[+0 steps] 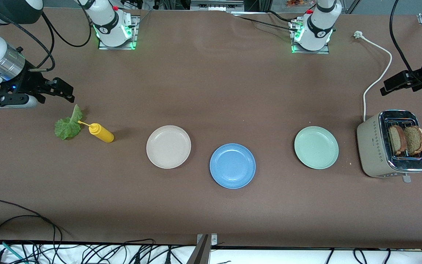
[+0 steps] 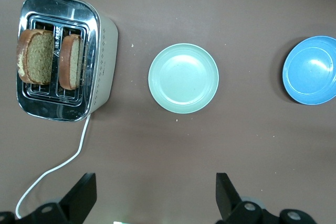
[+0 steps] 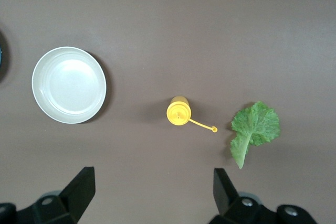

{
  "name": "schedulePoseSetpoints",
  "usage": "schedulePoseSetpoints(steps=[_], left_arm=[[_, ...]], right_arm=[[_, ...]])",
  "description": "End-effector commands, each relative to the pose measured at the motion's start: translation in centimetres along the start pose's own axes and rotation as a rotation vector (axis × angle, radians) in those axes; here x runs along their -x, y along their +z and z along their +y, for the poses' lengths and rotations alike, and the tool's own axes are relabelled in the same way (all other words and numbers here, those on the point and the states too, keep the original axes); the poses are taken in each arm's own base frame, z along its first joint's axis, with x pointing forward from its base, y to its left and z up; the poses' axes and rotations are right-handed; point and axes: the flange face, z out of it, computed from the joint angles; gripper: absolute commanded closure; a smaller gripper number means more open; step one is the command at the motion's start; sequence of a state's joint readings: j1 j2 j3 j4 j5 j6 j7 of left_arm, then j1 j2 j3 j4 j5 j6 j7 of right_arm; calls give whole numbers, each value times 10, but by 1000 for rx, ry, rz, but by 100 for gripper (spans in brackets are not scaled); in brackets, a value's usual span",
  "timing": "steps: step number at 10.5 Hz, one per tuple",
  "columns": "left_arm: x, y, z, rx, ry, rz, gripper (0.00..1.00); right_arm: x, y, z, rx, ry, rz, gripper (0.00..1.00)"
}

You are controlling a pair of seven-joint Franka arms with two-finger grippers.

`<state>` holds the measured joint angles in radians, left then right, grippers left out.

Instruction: Make sandwich in blue plate with both arms

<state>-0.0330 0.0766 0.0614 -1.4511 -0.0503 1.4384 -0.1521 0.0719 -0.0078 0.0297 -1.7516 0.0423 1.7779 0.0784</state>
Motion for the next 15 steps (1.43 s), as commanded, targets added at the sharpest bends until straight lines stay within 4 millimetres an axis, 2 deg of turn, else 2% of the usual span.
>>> schedulePoseSetpoints(steps=[1, 13, 15], left_arm=[[3, -6, 2, -20, 0, 0, 0], [3, -6, 2, -20, 0, 0, 0], [3, -6, 2, -19, 1, 0, 0]], right_arm=[[1, -2, 0, -14, 0, -4, 0], [1, -4, -5, -17, 9, -1, 0], [1, 0, -5, -17, 10, -7, 0]])
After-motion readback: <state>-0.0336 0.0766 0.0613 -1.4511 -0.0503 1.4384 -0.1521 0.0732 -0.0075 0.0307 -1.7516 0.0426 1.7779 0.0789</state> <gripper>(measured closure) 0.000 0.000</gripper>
